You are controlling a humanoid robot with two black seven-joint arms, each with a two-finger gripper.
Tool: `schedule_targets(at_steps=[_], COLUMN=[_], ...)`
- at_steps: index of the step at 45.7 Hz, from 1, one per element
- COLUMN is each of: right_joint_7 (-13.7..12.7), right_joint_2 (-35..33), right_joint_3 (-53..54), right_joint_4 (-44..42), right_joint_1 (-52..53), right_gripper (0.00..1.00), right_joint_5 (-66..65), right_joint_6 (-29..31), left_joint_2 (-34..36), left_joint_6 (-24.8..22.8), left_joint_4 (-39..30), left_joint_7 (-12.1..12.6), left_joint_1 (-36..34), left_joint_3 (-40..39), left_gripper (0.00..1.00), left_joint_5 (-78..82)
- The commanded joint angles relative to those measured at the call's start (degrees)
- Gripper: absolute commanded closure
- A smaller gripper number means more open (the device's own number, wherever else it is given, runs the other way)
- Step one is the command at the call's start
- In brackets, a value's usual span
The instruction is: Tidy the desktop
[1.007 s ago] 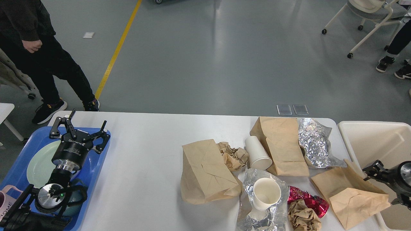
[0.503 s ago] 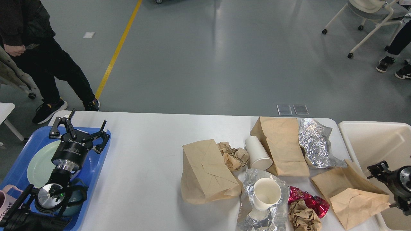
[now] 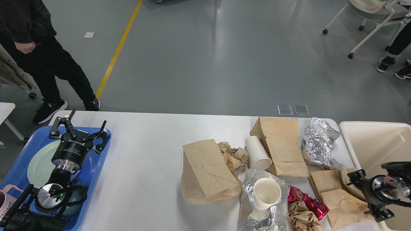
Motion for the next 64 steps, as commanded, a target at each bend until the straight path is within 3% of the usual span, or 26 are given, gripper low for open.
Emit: schedule_targets(at_steps=[1,9,26,43,55,64], right_joint_7=[-0.03,-0.29,-0.55,-1.87,-3.19,-2.57], right_joint_2=[0.25,0.07,-0.63,-4.50,-9.86,-11.79], right_joint_3=[-0.02,0.07,-0.02,-0.98,-7.04,-20.57], right_joint_4=[0.25,1.39,2.54,4.38,7.02,17.46], right_joint_1=[-0.22,-0.40,-0.13,1.88,14.18,36.05], right_gripper=[0.29,1.00,1.00,1.00,1.00,1.00], right_joint_5=[0.27,0.27,0.18,-1.22,-13.08,-16.43], right_joint_6=[-1.26,-1.00,-0.74,6.20,14.19,23.96], left_joint_2=[0.01,0.01,-0.08,-0.08,-0.08,-0.08], left_joint_6=[0.00,0.00,0.00,0.00,0.00,-0.09], left_joint_4=[-0.05,0.03,-0.06,0.03,-0.06,-0.06], left_joint_7=[0.00,0.00,0.00,0.00,0.00,0.00], left_joint_1=[0.00,0.00,0.00,0.00,0.00,0.00], left_joint_3=[0.00,-0.08,0.00,0.00,0.00,-0.08], left_gripper=[0.03,0.03,0.03,0.03,0.03,0.03], left_joint_5=[0.00,0.00,0.00,0.00,0.00,0.00])
